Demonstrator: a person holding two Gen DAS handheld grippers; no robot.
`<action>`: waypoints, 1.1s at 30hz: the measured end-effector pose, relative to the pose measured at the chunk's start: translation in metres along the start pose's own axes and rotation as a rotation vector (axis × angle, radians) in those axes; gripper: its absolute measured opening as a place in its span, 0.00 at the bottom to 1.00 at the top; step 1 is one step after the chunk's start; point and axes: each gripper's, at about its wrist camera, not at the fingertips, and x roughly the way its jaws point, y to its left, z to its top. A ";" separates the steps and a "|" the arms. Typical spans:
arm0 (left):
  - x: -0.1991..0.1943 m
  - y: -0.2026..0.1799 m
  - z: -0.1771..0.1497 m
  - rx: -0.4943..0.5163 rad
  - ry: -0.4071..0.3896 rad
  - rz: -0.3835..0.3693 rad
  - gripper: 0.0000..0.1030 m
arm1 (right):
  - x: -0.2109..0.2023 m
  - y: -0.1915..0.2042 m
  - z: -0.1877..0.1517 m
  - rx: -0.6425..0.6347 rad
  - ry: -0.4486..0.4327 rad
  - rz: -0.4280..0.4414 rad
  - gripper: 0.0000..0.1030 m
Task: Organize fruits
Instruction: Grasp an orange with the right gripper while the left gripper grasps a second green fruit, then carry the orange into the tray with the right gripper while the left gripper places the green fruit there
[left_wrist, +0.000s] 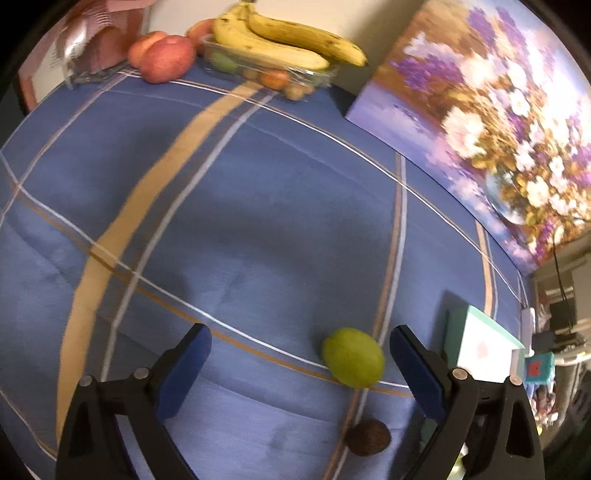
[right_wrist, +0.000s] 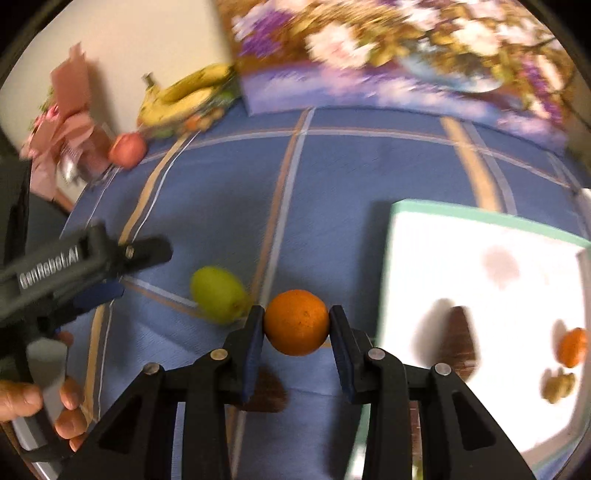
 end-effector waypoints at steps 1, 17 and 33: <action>0.002 -0.004 -0.002 0.013 0.008 -0.010 0.95 | -0.007 -0.008 0.003 0.024 -0.017 -0.011 0.36; 0.027 -0.038 -0.020 0.120 0.049 -0.002 0.68 | -0.039 -0.059 0.006 0.195 -0.098 0.004 0.36; -0.016 -0.057 -0.018 0.130 -0.053 -0.027 0.49 | -0.051 -0.062 0.009 0.179 -0.123 0.023 0.36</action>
